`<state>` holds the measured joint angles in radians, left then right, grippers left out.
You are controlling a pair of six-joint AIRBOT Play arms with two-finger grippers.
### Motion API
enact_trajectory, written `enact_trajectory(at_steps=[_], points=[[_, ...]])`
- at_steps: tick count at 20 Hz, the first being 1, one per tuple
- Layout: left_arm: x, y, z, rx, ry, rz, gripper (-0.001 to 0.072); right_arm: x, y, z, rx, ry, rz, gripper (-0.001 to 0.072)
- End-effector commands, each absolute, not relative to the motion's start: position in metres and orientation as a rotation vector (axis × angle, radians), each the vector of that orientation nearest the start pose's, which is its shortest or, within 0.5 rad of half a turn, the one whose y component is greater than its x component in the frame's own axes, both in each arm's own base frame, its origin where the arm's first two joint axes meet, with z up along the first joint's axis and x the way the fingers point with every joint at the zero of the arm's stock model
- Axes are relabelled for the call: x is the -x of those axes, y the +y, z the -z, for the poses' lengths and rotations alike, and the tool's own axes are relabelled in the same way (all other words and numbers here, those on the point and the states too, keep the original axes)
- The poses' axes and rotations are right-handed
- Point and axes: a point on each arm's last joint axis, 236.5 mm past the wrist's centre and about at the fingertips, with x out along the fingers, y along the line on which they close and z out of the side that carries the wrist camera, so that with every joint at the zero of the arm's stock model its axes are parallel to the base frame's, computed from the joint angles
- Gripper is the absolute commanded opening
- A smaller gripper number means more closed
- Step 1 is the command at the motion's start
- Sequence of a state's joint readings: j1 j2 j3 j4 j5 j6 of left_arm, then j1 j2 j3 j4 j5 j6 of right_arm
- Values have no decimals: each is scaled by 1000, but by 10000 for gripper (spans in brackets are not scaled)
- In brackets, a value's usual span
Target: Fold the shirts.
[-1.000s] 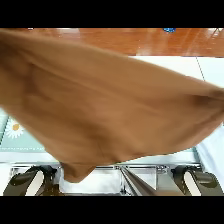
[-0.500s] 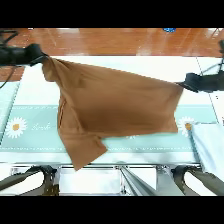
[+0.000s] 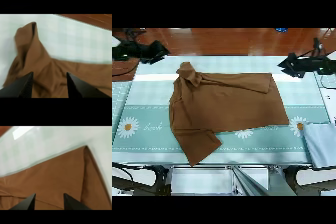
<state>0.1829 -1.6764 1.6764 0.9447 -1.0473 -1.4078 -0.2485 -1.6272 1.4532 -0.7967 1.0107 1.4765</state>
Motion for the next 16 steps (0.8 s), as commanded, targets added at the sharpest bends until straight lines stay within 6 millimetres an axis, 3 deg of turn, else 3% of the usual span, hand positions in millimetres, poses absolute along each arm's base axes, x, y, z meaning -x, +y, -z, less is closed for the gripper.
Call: enact_trajectory(at_steps=[1, 4, 7, 9, 11, 13, 16], points=[[-487, 33, -56, 606, 1195, 188, 507, -490, -38, -41, -794, 1063, -146, 407], [-414, 67, -41, 721, 1399, 173, 507, -412, -95, -30, -624, 1248, 25, 407], [-364, 81, -26, 809, 1386, 98, 508, -339, -129, -15, -589, 1291, 199, 407], [-329, 79, -3, 868, 1349, 18, 508, -311, -119, -1, -685, 1231, 222, 406], [-299, 64, 19, 901, 1324, 6, 509, -293, -93, 8, -735, 1169, 175, 406], [-272, 44, 38, 907, 1350, 35, 509, -278, -78, 13, -742, 1127, 182, 407], [-248, 20, 61, 955, 1427, 54, 509, -270, -77, 4, -701, 1040, 210, 406]])
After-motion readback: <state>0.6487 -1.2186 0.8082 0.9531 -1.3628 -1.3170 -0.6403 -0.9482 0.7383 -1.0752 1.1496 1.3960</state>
